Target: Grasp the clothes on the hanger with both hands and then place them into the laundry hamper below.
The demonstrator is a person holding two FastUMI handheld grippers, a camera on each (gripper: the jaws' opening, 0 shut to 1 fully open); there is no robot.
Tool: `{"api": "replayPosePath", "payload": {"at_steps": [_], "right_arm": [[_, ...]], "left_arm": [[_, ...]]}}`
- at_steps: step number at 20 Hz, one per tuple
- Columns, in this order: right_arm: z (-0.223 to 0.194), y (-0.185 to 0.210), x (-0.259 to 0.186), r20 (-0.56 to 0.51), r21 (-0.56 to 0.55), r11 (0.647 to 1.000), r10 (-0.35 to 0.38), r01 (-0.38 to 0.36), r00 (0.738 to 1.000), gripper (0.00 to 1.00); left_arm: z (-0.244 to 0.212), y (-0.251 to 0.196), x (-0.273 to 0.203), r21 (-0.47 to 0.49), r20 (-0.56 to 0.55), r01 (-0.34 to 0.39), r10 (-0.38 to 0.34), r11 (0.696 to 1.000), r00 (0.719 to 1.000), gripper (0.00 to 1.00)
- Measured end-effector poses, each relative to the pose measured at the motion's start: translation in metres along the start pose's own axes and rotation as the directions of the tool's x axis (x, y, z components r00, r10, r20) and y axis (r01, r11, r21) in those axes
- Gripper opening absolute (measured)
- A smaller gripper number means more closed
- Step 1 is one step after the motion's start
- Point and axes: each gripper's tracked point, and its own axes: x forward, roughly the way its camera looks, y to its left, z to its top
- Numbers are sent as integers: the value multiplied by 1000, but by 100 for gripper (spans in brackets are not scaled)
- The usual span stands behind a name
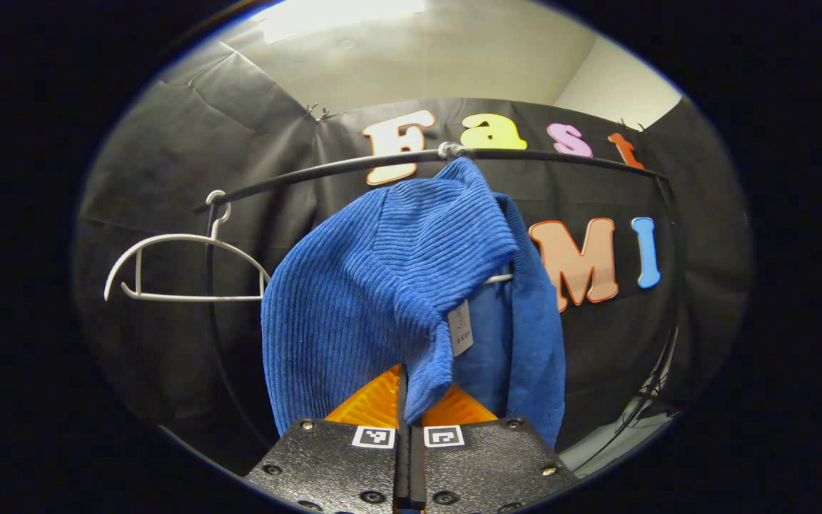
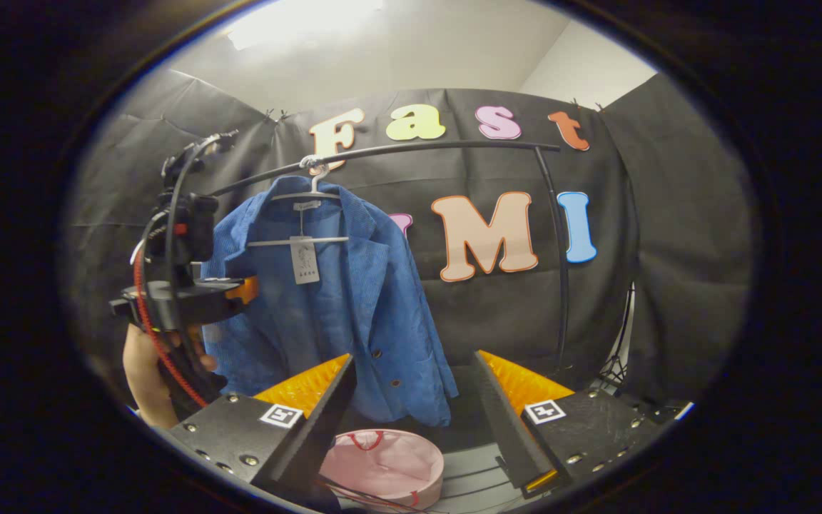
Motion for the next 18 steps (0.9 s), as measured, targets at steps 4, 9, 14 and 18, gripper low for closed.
{"api": "replayPosePath", "payload": {"at_steps": [4, 9, 14, 18], "right_arm": [[6, 13, 18, 27, 24, 999, 31, -31, 999, 97], [26, -4, 58, 104, 38, 998, -63, 59, 993, 97], [41, 33, 116, 130, 16, 999, 46, -48, 990, 97], [39, 57, 171, 112, -14, 994, 108, -108, 988, 98]], "left_arm": [[12, -4, -30, -63, -8, 108, -109, 992, 994, 0], [26, 7, -48, -153, -24, 232, -238, 961, 971, 0], [37, 26, -62, -156, -15, 329, -335, 931, 942, 0], [43, 36, -63, -135, -22, 374, -380, 918, 925, 2]]}}
